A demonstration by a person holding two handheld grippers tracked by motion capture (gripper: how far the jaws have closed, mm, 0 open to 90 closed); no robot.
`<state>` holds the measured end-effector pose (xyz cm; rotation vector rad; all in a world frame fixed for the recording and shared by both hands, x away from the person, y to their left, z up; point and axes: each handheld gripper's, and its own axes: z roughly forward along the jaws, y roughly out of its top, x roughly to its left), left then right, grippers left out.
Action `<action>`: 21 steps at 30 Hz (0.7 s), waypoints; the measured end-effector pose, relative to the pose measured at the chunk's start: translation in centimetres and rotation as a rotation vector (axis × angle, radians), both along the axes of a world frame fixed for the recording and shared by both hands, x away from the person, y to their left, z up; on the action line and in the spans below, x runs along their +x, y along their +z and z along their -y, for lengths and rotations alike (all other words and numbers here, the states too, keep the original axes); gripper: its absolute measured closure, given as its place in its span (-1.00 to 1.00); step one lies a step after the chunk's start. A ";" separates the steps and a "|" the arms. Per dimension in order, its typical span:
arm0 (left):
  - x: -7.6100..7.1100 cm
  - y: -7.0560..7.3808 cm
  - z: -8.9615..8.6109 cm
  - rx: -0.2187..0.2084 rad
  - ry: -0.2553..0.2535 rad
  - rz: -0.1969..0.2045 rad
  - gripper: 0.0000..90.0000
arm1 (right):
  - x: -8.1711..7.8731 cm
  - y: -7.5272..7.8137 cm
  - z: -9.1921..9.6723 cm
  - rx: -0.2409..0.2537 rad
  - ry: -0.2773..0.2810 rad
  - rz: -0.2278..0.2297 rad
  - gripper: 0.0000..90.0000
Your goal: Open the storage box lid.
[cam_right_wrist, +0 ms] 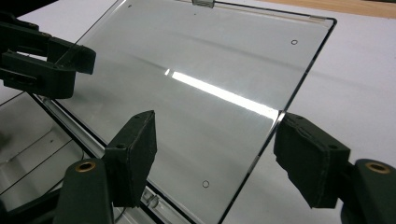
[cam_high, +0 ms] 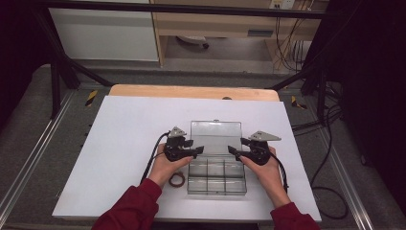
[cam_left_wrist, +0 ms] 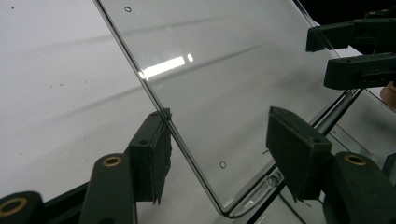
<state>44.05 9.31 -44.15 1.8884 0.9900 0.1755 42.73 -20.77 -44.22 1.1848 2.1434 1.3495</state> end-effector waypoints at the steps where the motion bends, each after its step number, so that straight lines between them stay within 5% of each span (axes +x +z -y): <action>1: 0.0 0.0 0.0 0.000 -0.002 0.000 -0.12 | 0.0 0.0 0.0 -0.001 0.001 -0.001 -0.34; 21: 0.3 0.1 0.2 0.015 0.001 -0.042 -0.22 | 0.1 -0.2 -0.3 0.019 -0.011 -0.062 -0.45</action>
